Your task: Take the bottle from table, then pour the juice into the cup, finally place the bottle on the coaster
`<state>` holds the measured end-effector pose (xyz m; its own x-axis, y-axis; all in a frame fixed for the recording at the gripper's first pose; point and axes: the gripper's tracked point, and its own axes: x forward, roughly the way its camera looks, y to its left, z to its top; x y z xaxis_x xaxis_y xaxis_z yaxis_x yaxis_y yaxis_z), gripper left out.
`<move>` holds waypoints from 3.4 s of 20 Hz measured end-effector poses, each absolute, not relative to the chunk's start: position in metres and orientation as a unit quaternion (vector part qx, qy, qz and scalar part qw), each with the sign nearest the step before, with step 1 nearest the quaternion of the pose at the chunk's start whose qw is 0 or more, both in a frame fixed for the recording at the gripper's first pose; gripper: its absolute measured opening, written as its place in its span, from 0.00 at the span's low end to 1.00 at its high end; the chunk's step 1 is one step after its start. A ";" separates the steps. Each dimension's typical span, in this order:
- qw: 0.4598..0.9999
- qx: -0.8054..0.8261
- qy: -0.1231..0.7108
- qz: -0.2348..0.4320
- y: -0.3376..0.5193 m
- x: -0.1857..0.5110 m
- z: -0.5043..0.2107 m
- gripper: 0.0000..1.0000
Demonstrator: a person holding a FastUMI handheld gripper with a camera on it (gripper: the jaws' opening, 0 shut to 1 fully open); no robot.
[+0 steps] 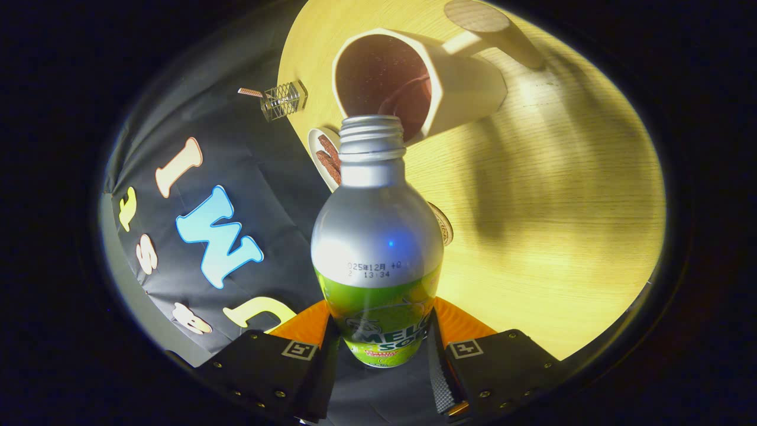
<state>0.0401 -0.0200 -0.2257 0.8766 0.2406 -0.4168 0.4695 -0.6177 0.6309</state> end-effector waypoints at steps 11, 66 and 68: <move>0.365 0.896 0.210 -0.141 -0.022 0.039 -0.220 0.66; 0.589 0.746 0.268 -0.159 -0.012 0.006 -0.289 0.66; 0.609 0.728 0.272 -0.158 -0.012 0.003 -0.294 0.66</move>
